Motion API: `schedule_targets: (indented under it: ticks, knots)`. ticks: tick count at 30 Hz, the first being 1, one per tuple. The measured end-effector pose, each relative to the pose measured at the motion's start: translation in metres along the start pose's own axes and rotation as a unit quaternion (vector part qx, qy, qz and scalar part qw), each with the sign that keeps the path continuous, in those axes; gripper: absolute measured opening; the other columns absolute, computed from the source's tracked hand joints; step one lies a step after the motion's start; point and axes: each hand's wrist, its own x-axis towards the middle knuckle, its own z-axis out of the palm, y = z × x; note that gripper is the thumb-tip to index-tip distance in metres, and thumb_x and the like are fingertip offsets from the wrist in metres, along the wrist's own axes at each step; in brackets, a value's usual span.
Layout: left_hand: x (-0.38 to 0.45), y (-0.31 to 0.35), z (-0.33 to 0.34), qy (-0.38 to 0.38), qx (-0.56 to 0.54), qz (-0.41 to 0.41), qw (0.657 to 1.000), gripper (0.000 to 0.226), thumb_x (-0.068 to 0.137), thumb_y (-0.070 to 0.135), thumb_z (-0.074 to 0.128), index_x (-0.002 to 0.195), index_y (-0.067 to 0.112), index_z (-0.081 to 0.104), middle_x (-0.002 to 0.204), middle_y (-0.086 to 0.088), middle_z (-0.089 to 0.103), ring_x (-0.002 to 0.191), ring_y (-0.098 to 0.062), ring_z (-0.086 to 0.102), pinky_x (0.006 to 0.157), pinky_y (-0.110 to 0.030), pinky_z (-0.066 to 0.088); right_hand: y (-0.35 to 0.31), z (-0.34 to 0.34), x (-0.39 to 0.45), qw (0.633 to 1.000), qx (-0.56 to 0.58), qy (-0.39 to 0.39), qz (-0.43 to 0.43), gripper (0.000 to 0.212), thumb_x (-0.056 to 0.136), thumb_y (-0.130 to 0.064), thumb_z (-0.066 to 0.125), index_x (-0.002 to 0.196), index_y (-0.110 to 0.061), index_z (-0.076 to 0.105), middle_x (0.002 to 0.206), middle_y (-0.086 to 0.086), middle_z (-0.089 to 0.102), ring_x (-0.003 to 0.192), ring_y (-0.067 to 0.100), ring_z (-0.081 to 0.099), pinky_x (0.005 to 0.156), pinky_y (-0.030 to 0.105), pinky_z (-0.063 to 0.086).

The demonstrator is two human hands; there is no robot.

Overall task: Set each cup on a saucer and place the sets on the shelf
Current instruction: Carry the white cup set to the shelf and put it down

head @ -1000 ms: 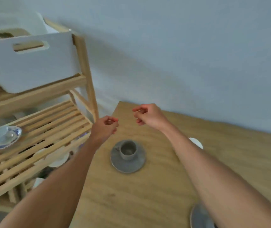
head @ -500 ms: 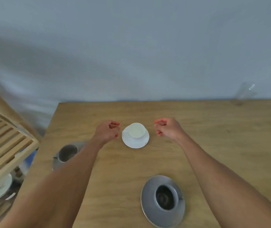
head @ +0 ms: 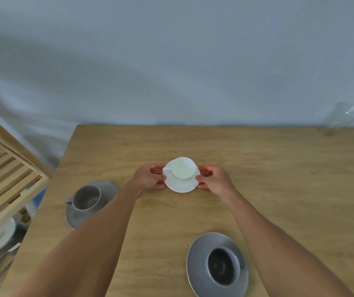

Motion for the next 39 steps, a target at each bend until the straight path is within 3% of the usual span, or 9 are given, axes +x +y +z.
schedule_targets:
  ticks: [8, 11, 14, 18, 20, 24, 34, 39]
  knots:
    - [-0.005, 0.013, -0.011, -0.003, -0.028, 0.009, 1.0, 0.047, 0.085, -0.013, 0.069, 0.128, 0.005, 0.068, 0.126, -0.022, 0.069, 0.11, -0.034, 0.072, 0.069, -0.033, 0.065, -0.022, 0.003, 0.009, 1.0, -0.005, -0.004, -0.001, 0.042, 0.083, 0.007, 0.074, 0.123, -0.005, 0.071, 0.087, 0.0, 0.069, 0.078, 0.02, 0.074, 0.073, 0.034, 0.065]
    - [-0.012, 0.029, -0.027, 0.004, -0.033, 0.031, 0.999, 0.046, 0.085, -0.013, 0.068, 0.129, 0.003, 0.067, 0.124, -0.022, 0.07, 0.104, -0.032, 0.073, 0.071, -0.034, 0.066, -0.046, 0.007, 0.011, 1.0, -0.003, -0.012, -0.021, 0.041, 0.084, 0.006, 0.074, 0.123, -0.005, 0.071, 0.088, 0.001, 0.07, 0.076, 0.02, 0.075, 0.068, 0.029, 0.064]
    - [-0.023, 0.047, -0.05, 0.02, -0.029, 0.046, 0.998, 0.047, 0.085, -0.013, 0.068, 0.129, 0.003, 0.067, 0.12, -0.019, 0.073, 0.093, -0.029, 0.075, 0.075, -0.037, 0.065, -0.073, 0.02, 0.011, 0.999, 0.002, -0.027, -0.047, 0.041, 0.083, 0.005, 0.074, 0.123, -0.005, 0.072, 0.088, 0.002, 0.072, 0.081, 0.025, 0.078, 0.077, 0.036, 0.065]
    - [-0.046, 0.061, -0.092, 0.052, -0.042, 0.062, 0.996, 0.046, 0.084, -0.012, 0.069, 0.127, 0.004, 0.067, 0.12, -0.02, 0.072, 0.103, -0.033, 0.075, 0.074, -0.035, 0.065, -0.111, 0.05, 0.01, 0.995, -0.006, -0.065, -0.078, 0.041, 0.083, 0.004, 0.075, 0.122, -0.006, 0.071, 0.093, 0.004, 0.073, 0.08, 0.023, 0.077, 0.076, 0.034, 0.065]
    - [-0.062, 0.064, -0.115, 0.078, -0.045, 0.068, 0.994, 0.046, 0.085, -0.011, 0.07, 0.127, 0.004, 0.067, 0.12, -0.019, 0.072, 0.104, -0.032, 0.075, 0.077, -0.036, 0.065, -0.128, 0.072, 0.009, 0.992, -0.011, -0.087, -0.093, 0.042, 0.083, 0.005, 0.076, 0.123, -0.004, 0.07, 0.095, 0.006, 0.073, 0.081, 0.023, 0.077, 0.076, 0.035, 0.065]
    - [-0.097, 0.065, -0.159, 0.128, -0.044, 0.069, 0.988, 0.045, 0.086, -0.01, 0.072, 0.128, 0.004, 0.064, 0.12, -0.017, 0.07, 0.097, -0.028, 0.074, 0.069, -0.03, 0.065, -0.155, 0.117, 0.001, 0.984, -0.012, -0.129, -0.119, 0.04, 0.083, 0.006, 0.076, 0.121, -0.002, 0.07, 0.104, 0.013, 0.074, 0.084, 0.026, 0.077, 0.072, 0.033, 0.065]
    - [-0.201, 0.003, -0.28, 0.272, -0.075, 0.058, 0.957, 0.039, 0.083, -0.008, 0.074, 0.118, 0.009, 0.068, 0.111, -0.015, 0.074, 0.1, -0.031, 0.075, 0.086, -0.043, 0.063, -0.209, 0.274, -0.049, 0.943, -0.089, -0.28, -0.154, 0.041, 0.083, 0.003, 0.079, 0.123, -0.004, 0.07, 0.107, 0.013, 0.074, 0.085, 0.028, 0.078, 0.077, 0.037, 0.065]
    - [-0.232, -0.043, -0.334, 0.315, -0.126, 0.037, 0.94, 0.04, 0.085, -0.012, 0.071, 0.122, 0.002, 0.065, 0.109, -0.018, 0.072, 0.093, -0.028, 0.074, 0.076, -0.036, 0.065, -0.212, 0.353, -0.076, 0.924, -0.119, -0.327, -0.157, 0.041, 0.084, 0.004, 0.078, 0.123, -0.001, 0.068, 0.102, 0.007, 0.07, 0.087, 0.028, 0.077, 0.079, 0.039, 0.065]
